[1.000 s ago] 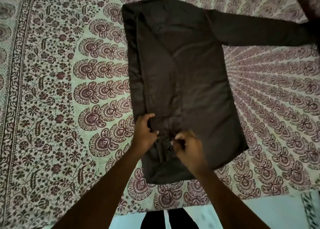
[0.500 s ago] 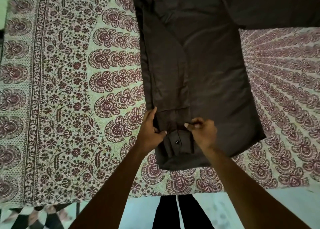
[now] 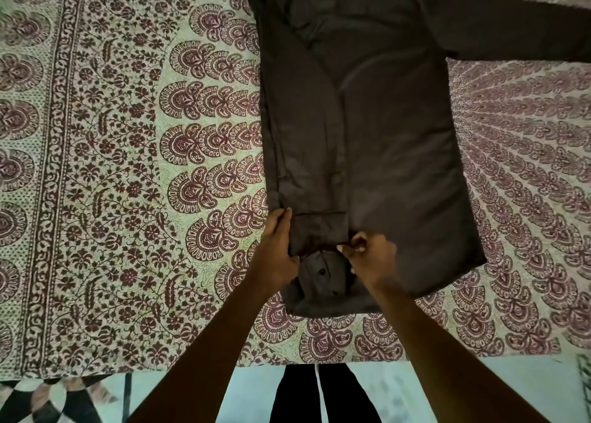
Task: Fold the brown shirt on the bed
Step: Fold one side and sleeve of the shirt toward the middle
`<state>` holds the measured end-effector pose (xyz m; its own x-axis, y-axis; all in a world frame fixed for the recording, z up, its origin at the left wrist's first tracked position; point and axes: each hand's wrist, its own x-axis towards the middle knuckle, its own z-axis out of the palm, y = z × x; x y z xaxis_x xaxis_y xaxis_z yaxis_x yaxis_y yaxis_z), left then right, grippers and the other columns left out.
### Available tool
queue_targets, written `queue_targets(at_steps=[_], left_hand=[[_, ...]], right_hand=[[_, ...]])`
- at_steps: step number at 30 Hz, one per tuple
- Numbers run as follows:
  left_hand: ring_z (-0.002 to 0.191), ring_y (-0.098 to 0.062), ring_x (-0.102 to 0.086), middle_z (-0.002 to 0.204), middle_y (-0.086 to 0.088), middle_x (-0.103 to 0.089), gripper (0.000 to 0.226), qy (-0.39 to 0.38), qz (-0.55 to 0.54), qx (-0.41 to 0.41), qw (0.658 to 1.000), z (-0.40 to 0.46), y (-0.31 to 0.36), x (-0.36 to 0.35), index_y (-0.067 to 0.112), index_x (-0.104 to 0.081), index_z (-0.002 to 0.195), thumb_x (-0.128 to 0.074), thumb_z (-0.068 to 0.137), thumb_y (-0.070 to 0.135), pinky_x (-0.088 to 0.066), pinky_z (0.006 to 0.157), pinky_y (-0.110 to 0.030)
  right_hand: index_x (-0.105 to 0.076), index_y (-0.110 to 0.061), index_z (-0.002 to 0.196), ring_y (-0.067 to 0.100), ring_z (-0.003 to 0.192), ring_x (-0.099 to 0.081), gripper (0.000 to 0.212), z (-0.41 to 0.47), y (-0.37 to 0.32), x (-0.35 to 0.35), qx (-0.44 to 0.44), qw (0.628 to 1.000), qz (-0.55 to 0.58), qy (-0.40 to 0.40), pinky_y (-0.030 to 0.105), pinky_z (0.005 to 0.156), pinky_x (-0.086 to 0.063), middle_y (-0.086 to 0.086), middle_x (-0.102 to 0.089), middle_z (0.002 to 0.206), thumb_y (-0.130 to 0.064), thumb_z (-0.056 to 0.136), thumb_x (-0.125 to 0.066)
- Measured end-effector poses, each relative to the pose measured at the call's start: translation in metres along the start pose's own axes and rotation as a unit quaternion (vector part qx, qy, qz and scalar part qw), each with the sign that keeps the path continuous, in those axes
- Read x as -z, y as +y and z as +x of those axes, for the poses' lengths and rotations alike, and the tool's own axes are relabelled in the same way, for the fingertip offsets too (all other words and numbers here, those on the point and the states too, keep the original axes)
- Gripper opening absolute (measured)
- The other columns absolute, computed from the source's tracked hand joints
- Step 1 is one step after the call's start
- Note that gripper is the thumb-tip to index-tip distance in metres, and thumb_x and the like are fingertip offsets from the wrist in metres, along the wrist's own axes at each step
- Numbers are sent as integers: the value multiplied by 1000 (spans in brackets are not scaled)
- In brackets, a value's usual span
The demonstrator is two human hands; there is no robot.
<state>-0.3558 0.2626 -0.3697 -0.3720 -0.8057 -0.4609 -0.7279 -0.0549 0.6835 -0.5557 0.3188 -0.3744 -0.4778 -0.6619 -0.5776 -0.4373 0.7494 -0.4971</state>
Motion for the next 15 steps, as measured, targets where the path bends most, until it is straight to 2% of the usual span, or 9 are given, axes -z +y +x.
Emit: queue_targets(at_steps=[3, 6, 8, 10, 12, 15], left_hand=[[141, -29, -43, 163, -2, -12, 95, -9, -5, 1, 1000, 3, 1, 1, 13, -21, 161, -71, 81, 2, -47, 110, -34], [123, -37, -56, 156, -4, -22, 86, 20, -12, 21, 999, 13, 3, 10, 18, -28, 158, -73, 84, 12, -53, 101, -46], [126, -36, -53, 150, -8, -30, 76, 57, -9, 28, 998, 24, 9, 22, 19, -34, 153, -70, 86, 14, -51, 103, -51], [129, -35, -49, 145, -12, -36, 69, 83, -7, 30, 996, 43, 19, 37, 17, -39, 149, -69, 87, 13, -48, 107, -50], [127, -35, -52, 143, -15, -41, 68, 100, -10, 29, 995, 69, 30, 52, 15, -42, 148, -70, 87, 11, -48, 107, -46], [121, -36, -58, 139, -17, -47, 69, 109, -40, 47, 992, 116, 42, 70, 15, -43, 147, -72, 85, 11, -52, 103, -50]], right_hand=[[-59, -15, 72, 29, 78, -70, 43, 1, -7, 4, 1, 998, -59, -15, 37, 74, -58, 6, -70, 75, -50, 76, -83], [-65, -20, 88, 32, 96, -66, 47, 1, -23, 15, -15, 994, -108, 1, 37, 78, -54, 6, -71, 93, -64, 76, -75], [-65, -21, 92, 32, 100, -66, 45, 6, -35, 22, -7, 994, -105, 13, 38, 79, -55, 6, -71, 96, -63, 79, -74], [-66, -22, 93, 32, 100, -67, 38, 19, -51, 28, 3, 995, -95, 15, 37, 78, -55, 4, -71, 96, -58, 82, -74], [-66, -23, 93, 28, 98, -67, 33, 36, -70, 33, 14, 996, -81, 17, 36, 77, -55, 1, -71, 95, -55, 84, -73], [-65, -22, 90, 27, 94, -68, 28, 68, -99, 35, 34, 997, -56, 38, 40, 76, -59, 2, -69, 91, -49, 86, -74]])
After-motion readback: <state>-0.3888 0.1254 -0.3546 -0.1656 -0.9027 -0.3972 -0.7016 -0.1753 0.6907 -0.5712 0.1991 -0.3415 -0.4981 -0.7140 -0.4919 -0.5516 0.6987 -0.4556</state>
